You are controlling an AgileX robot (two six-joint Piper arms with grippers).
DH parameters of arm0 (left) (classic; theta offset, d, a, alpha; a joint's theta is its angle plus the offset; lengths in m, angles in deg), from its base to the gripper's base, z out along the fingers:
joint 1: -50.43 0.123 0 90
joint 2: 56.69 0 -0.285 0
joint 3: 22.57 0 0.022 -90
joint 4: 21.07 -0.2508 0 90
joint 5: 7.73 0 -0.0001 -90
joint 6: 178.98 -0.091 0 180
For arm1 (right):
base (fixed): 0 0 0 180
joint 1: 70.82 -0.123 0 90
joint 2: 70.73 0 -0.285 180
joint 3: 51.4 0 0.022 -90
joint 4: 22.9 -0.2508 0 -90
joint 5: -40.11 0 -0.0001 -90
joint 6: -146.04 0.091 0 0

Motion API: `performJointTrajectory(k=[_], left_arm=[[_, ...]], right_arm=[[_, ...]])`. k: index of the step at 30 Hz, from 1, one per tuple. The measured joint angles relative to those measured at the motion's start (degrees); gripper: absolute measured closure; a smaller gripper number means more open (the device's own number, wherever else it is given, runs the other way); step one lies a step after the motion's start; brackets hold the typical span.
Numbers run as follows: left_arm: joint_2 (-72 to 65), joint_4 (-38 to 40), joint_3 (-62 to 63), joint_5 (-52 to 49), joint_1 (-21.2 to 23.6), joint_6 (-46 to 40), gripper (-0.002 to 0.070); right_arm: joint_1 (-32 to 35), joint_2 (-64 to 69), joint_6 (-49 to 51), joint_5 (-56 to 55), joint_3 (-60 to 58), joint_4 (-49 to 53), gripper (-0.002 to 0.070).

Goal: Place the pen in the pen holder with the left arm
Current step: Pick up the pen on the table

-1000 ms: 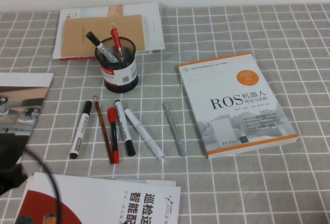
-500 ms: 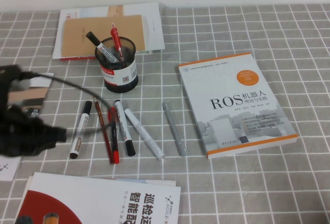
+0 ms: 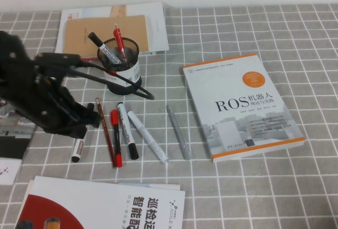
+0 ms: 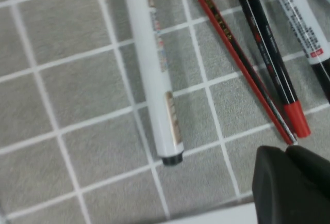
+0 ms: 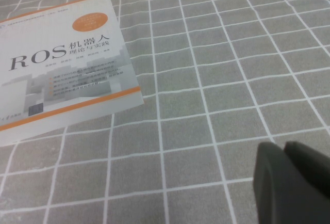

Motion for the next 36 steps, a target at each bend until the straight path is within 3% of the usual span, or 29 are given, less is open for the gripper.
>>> performJointTrajectory(k=[10,13,17,20,36], left_arm=[[-7.27,-4.47,4.35,-0.36,-0.84,1.35,0.0669],[-10.23,-4.86,7.04,-0.77,-0.84,0.81,0.0589],[-14.12,-5.95,10.85,-2.17,-0.84,1.45,0.0400],[-15.81,-8.22,12.55,-2.79,-0.84,4.05,0.0343],[-22.12,-11.58,13.77,-0.87,-0.84,5.96,0.0320]], right_arm=[[0.00,0.00,0.00,0.00,0.00,0.00,0.0692],[0.00,0.00,0.00,0.00,0.00,0.00,0.0691],[0.00,0.00,0.00,0.00,0.00,0.00,0.0691],[0.00,0.00,0.00,0.00,0.00,0.00,0.0691],[0.00,0.00,0.00,0.00,0.00,0.00,0.0691]])
